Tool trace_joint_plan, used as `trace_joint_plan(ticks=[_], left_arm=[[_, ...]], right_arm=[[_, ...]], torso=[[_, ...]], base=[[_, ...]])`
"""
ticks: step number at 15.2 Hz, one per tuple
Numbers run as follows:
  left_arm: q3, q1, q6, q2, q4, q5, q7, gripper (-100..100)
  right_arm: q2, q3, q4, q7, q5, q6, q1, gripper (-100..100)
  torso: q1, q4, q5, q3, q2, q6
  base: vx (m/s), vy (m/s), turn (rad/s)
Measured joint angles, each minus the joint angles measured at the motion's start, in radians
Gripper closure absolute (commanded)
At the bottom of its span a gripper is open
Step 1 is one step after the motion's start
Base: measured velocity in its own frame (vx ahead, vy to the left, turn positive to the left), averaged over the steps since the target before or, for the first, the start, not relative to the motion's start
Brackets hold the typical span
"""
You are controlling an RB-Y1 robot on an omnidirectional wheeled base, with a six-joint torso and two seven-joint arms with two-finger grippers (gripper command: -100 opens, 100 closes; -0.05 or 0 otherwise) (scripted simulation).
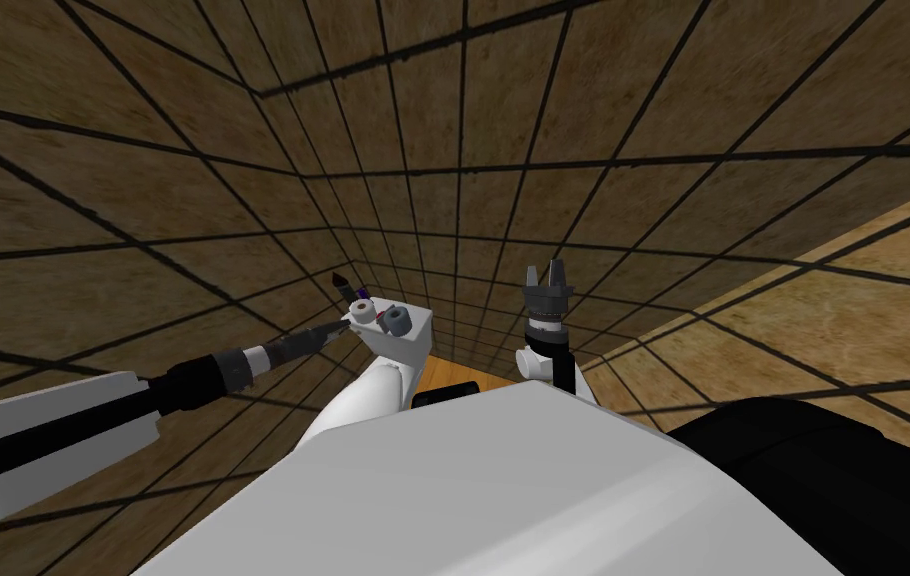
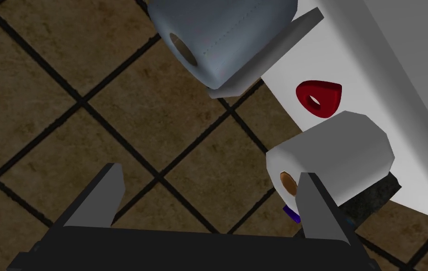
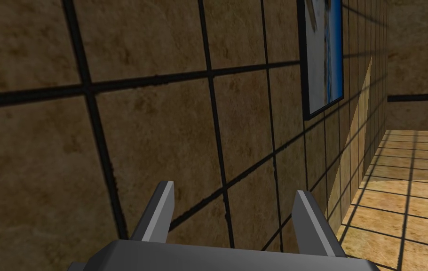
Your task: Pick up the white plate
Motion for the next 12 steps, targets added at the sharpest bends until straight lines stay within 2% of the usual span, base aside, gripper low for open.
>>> trace_joint_plan(ticks=[2, 8, 10, 12], left_arm=[[0.018, 0.020, 0.008, 0.046, 0.017, 0.015, 0.015, -100], [0.022, 0.030, 0.024, 0.176, 0.048, 0.041, 0.037, -100], [0.040, 0.050, 0.033, 0.215, 0.052, 0.046, 0.048, -100], [0.026, 0.041, 0.040, 0.263, 0.067, 0.073, 0.046, -100]], right_arm=[[0.000, 0.000, 0.000, 0.000, 0.000, 0.000, 0.000, 0], [0.000, 0.000, 0.000, 0.000, 0.000, 0.000, 0.000, 0], [0.000, 0.000, 0.000, 0.000, 0.000, 0.000, 0.000, 0], [0.000, 0.000, 0.000, 0.000, 0.000, 0.000, 0.000, 0]], torso=[[0.000, 0.000, 0.000, 0.000, 0.000, 0.000], [0.000, 0.000, 0.000, 0.000, 0.000, 0.000], [0.000, 0.000, 0.000, 0.000, 0.000, 0.000], [0.000, 0.000, 0.000, 0.000, 0.000, 0.000]], base=[[0.010, 0.020, -0.033], [0.006, 0.010, -0.017], [0.009, 0.019, -0.038], [0.007, 0.014, -0.009]])
